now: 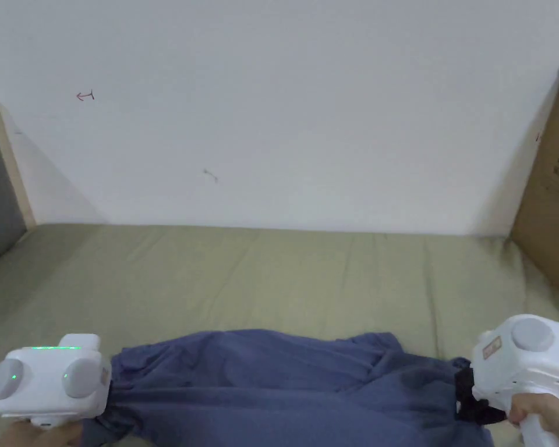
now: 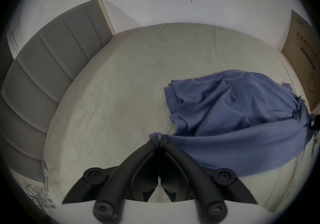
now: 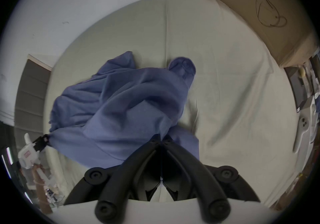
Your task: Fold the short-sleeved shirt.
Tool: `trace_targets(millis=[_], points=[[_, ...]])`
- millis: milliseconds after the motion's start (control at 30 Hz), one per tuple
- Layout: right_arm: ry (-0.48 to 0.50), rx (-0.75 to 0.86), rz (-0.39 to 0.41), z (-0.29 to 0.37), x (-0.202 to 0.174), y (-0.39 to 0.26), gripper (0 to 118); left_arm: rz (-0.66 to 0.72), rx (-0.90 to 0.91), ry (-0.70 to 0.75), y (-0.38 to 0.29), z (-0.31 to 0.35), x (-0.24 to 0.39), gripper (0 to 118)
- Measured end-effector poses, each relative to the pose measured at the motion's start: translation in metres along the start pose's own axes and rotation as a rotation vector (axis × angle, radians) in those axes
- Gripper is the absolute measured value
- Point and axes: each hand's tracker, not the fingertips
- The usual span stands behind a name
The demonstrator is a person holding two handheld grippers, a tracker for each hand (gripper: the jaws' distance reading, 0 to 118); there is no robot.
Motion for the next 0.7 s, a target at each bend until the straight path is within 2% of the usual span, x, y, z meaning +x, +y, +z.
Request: trace_targets(millis=[67,167,300,367,433,500,567,600,700], points=[[0.060,0.039,-0.010,0.019,0.011,-0.020,0,-0.014,0.028,-0.019,-0.020,0.017,-0.007,0],[0.102,0.097,0.039,0.060,0.019,-0.074,0,-0.057,0.077,-0.038,-0.064,0.060,-0.020,0],[0.145,0.184,0.099,0.107,0.027,-0.181,0,-0.045,0.152,-0.034,-0.140,0.124,-0.042,0],[0.144,0.193,0.114,0.115,0.036,-0.236,0,-0.089,0.143,-0.013,-0.179,0.147,-0.051,0],[0.120,0.161,0.051,0.124,0.043,-0.292,0,-0.134,0.133,0.005,-0.224,0.167,-0.059,0],[0.155,0.137,0.038,0.128,0.052,-0.337,0,-0.148,0.089,0.007,-0.261,0.179,-0.070,0],[0.109,0.106,0.081,0.135,0.055,-0.375,0,-0.084,0.047,-0.011,-0.293,0.187,-0.089,0],[0.098,0.099,0.075,0.140,0.057,-0.390,0,-0.050,0.016,-0.046,-0.307,0.194,-0.096,0],[0.138,0.093,-0.004,0.153,0.066,-0.419,0,-0.038,0.023,-0.050,-0.333,0.210,-0.112,0]])
